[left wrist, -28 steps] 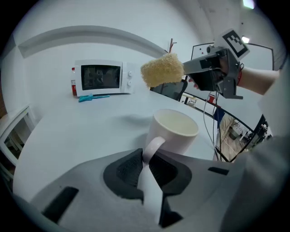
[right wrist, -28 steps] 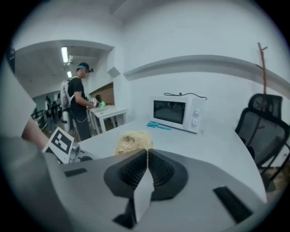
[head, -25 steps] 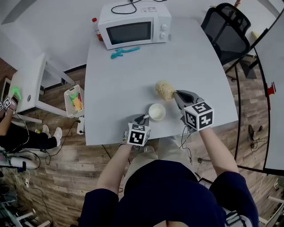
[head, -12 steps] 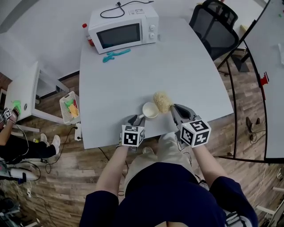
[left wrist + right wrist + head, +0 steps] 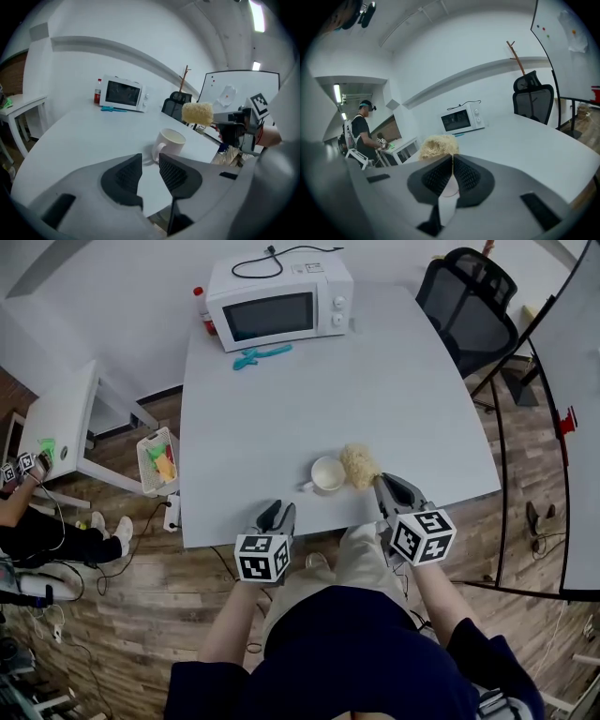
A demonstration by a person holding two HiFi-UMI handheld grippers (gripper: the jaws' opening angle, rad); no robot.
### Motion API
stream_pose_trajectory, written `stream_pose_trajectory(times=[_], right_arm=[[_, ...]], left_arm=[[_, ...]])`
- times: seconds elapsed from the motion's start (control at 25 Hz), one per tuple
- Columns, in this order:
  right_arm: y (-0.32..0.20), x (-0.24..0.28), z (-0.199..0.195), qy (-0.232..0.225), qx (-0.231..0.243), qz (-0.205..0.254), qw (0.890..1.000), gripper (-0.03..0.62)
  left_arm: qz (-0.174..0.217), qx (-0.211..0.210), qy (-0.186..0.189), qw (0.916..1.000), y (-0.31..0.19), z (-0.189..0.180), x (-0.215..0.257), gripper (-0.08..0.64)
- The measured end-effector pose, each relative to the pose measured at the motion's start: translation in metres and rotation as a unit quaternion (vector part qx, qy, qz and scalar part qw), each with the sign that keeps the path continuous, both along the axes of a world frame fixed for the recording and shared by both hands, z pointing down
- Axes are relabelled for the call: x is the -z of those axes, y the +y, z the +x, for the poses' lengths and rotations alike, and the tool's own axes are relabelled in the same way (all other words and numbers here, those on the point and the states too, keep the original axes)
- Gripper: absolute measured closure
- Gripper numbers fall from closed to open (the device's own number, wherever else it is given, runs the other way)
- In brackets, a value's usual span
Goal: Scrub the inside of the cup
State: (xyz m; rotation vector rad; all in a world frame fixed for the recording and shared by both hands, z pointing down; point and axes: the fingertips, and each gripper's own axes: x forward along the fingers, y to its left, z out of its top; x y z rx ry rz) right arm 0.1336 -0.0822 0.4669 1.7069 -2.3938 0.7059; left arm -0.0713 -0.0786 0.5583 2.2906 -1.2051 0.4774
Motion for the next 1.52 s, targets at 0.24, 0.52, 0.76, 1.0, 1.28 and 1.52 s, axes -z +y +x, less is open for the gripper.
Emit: stream_pose_trajectory(times=[0.24,0.52,0.76,1.0,1.28,1.52], right_arm=[[0.014,-0.001,-0.003,-0.044,-0.018,0.006,0.999,0.561],[0.020,0.006,-0.005,-0.050,-0.015,0.012,0.999,0.561],[0.020,0.011,-0.006,-0.052,-0.018,0.013,0.998,0.561],[0.019,0.013,-0.008,-0.057,-0.017,0.018,0.998,0.561],[0.020,0.016,-0.009,-0.067,-0.016,0.023,0.997,0.561],[0.020,0.014,-0.008,-0.072,-0.019,0.023,0.997,0.561]], left_arm=[[0.028,0.079,0.030,0.9960,0.009,-0.032,0.037,0.509],[0.014,0.130,0.091,0.9873,0.015,-0.050,0.059,0.535],[0.006,0.137,0.091,0.9864,0.013,-0.051,0.061,0.543],[0.006,0.132,0.089,0.9872,0.011,-0.044,0.064,0.543],[0.011,0.123,0.087,0.9886,0.011,-0.031,0.068,0.543],[0.007,0.120,0.092,0.9885,0.009,-0.026,0.066,0.543]])
